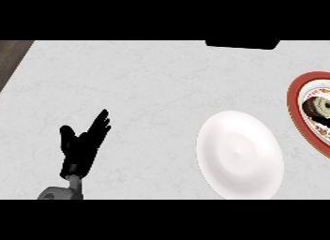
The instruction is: Pick the cupcake from the plate and place it in the plate
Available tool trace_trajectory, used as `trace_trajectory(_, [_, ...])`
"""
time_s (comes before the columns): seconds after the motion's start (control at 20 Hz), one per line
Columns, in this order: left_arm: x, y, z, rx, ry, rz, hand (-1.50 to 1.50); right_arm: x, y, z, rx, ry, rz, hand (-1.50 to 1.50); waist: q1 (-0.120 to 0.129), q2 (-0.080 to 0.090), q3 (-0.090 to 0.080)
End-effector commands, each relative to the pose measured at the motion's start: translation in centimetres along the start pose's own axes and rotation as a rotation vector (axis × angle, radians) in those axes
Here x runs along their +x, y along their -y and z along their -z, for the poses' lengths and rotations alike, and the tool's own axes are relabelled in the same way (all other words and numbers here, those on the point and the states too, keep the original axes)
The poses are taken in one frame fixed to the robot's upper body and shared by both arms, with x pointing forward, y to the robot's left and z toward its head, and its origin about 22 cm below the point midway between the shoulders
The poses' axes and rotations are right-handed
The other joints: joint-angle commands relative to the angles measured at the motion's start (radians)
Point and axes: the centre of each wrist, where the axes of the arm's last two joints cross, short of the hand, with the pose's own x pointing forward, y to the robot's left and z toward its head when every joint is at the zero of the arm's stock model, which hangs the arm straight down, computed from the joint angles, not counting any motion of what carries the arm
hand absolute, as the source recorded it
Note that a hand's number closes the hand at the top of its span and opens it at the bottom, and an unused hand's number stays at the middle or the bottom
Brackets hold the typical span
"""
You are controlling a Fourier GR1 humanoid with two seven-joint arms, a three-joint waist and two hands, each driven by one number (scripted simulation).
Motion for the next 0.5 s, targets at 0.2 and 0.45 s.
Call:
trace_trajectory(0.2, [0.7, -0.7, 0.0, 0.007, -0.011, 0.007, 0.00, 0.1, 1.1, 0.4, -0.111, 0.124, 0.337, -1.50, -0.020, -0.002, 0.001])
trace_trajectory(0.45, [0.4, 0.3, 0.1, 0.027, -0.009, -0.026, 0.00, -1.9, 4.4, -2.5, -0.144, 0.053, 0.406, -1.50, -0.031, -0.001, 0.000])
